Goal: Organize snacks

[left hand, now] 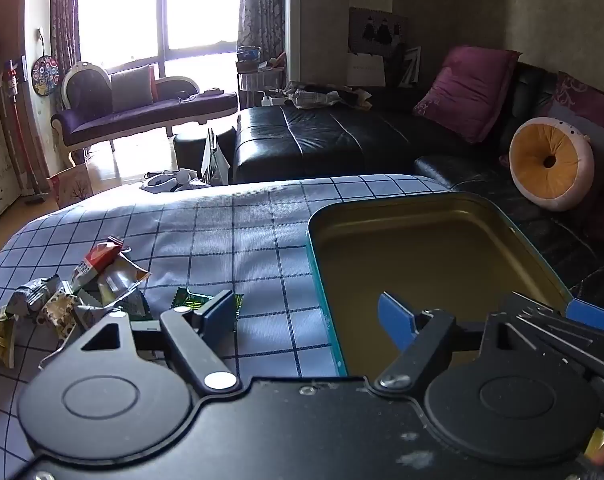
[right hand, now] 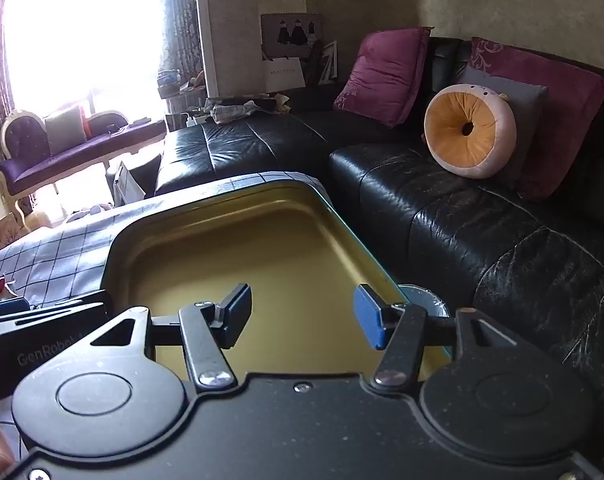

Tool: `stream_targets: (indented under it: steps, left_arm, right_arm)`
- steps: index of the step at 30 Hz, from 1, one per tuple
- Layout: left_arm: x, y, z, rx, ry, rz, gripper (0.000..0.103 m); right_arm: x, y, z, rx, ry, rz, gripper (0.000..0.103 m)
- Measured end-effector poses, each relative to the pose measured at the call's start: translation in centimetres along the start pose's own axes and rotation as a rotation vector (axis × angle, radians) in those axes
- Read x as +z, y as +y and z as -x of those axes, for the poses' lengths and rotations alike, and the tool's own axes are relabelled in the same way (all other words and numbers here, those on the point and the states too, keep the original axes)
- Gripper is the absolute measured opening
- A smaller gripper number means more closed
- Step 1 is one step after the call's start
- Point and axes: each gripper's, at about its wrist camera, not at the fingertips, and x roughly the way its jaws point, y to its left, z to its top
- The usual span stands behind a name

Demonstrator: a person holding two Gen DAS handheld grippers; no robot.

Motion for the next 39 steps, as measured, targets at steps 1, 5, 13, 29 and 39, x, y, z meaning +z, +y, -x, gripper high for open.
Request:
stream_targets:
  steps: [1, 5, 13, 29, 39]
  left_arm:
    - [0.0, -0.01, 0.01, 0.002, -0.001, -0.001, 0.081]
    - [-0.02, -0.04, 0.1, 0.003, -0.004, -0.002, 0.081]
    - [-0.3, 0.11, -0.1, 0.004, -0.003, 0.013, 0.081]
    - [0.26, 0.28, -0.19, 0.009, 0.018, 0.027, 0.081]
    - [0.27, 0.3, -0.35, 0.009, 0.018, 0.027, 0.081]
  right_arm:
    - [0.01, 0.0, 0.02, -0.004, 0.0, -0.002, 0.061]
    - [-0.06, -0.28, 0.19, -0.006, -0.003, 0.001, 0.061]
    - [-0.25, -0.31, 0.02, -0.01, 0.005, 0.014, 0.061]
    - [-0.35, 0.29, -0.55, -0.007, 0.014, 0.031, 0.061]
    - [-0.36, 0.29, -0.56, -0.006, 0.015, 0.031, 0.061]
